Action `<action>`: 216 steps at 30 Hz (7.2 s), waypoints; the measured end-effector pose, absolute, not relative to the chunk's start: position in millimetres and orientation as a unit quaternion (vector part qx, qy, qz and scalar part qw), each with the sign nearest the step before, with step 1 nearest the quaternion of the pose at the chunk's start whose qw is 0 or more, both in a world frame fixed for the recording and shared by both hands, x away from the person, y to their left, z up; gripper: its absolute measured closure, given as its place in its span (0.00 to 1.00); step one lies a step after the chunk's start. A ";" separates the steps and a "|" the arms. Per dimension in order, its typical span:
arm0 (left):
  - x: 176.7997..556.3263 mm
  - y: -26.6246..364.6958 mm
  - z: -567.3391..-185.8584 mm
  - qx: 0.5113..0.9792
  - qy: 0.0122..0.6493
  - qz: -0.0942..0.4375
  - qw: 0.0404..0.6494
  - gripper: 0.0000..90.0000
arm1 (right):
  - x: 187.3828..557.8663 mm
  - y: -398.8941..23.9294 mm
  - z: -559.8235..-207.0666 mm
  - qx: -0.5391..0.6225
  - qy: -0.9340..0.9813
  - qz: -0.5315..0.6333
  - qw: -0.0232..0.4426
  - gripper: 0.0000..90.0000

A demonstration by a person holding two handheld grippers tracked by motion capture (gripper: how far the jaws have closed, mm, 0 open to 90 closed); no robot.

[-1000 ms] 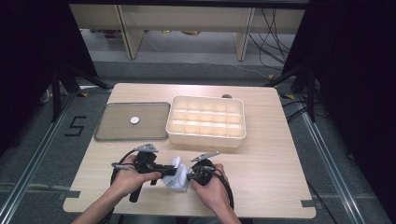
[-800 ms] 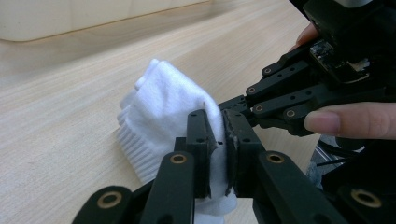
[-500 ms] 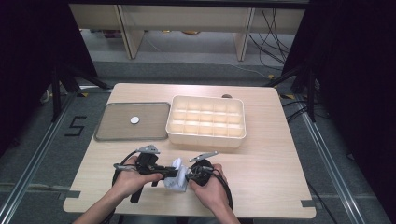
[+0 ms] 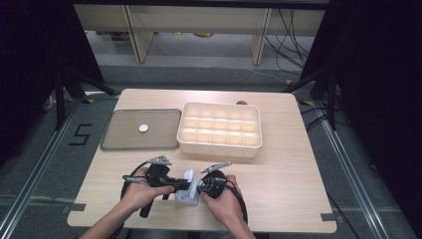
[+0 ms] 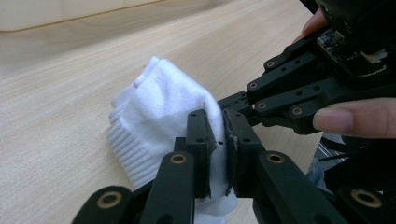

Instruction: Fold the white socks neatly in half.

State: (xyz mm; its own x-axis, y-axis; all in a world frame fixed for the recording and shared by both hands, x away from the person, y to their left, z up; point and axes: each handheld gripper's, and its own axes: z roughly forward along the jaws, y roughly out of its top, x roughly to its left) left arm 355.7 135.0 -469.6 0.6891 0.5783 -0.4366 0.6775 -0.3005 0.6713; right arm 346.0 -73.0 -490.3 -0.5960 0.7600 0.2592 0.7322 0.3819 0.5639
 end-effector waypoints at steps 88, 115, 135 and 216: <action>348.8 119.1 -485.6 0.830 0.372 -0.026 0.414 0.87 | 372.5 -62.1 -470.6 0.460 0.817 0.347 -0.003 0.95; 326.6 114.1 -478.4 0.839 0.352 -0.017 0.414 0.92 | 374.0 -62.8 -478.5 0.469 0.814 0.343 0.000 0.95; 324.5 106.4 -490.4 0.848 0.344 -0.020 0.402 0.93 | 374.8 -62.5 -482.4 0.476 0.815 0.330 0.001 0.95; 360.0 144.7 -499.0 0.777 0.467 -0.072 0.416 0.38 | 347.8 -103.7 -464.0 0.499 0.775 0.388 -0.022 0.72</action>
